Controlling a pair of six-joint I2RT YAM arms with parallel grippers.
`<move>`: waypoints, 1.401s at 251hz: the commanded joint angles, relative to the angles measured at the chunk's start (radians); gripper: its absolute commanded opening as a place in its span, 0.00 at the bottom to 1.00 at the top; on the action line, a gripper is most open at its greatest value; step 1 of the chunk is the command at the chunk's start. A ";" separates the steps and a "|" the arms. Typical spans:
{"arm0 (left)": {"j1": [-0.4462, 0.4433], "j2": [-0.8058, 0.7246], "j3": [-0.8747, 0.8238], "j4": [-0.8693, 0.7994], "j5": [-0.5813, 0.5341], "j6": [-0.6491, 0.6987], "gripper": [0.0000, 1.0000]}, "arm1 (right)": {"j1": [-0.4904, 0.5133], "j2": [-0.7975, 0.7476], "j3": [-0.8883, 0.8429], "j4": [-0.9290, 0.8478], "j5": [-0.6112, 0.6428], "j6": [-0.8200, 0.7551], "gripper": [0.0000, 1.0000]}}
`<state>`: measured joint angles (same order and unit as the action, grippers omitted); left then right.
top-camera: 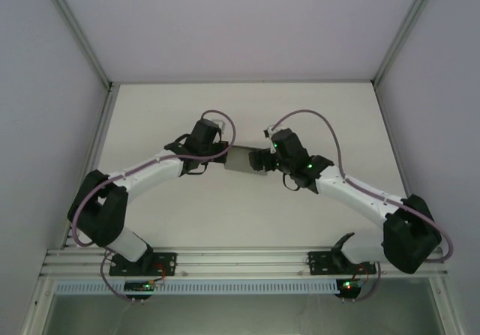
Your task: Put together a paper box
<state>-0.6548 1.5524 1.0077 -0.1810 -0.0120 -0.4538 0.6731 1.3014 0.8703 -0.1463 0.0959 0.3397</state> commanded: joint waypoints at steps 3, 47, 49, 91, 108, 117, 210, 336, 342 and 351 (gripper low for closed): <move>-0.018 0.067 -0.050 -0.263 0.077 0.004 0.00 | -0.046 -0.013 0.027 0.012 0.011 0.018 0.83; -0.022 0.072 -0.033 -0.274 0.066 0.009 0.00 | -0.120 0.032 0.050 -0.033 0.025 0.084 0.82; -0.022 0.072 -0.033 -0.274 0.065 0.010 0.00 | -0.122 0.035 0.049 -0.032 0.025 0.087 0.82; -0.031 0.075 -0.018 -0.291 0.049 0.011 0.00 | -0.174 0.087 0.044 0.010 -0.064 0.117 0.80; -0.032 0.077 -0.011 -0.295 0.049 0.015 0.00 | -0.189 0.104 0.046 0.010 -0.080 0.127 0.79; -0.034 0.077 -0.009 -0.296 0.048 0.013 0.00 | -0.192 0.111 0.043 0.010 -0.094 0.128 0.79; -0.038 0.051 0.017 -0.318 0.069 0.036 0.03 | -0.158 0.108 -0.121 0.102 -0.046 0.073 0.75; -0.038 -0.040 0.121 -0.399 0.161 0.145 0.55 | -0.118 0.147 -0.168 0.130 0.033 0.080 0.75; -0.038 -0.045 0.126 -0.402 0.164 0.152 0.60 | -0.118 0.150 -0.168 0.127 0.031 0.084 0.75; -0.036 -0.051 0.134 -0.407 0.173 0.165 0.66 | -0.118 0.156 -0.165 0.123 0.030 0.087 0.75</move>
<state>-0.6754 1.5349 1.1015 -0.4873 0.0696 -0.3462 0.5331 1.4025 0.7380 0.1120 0.1349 0.4377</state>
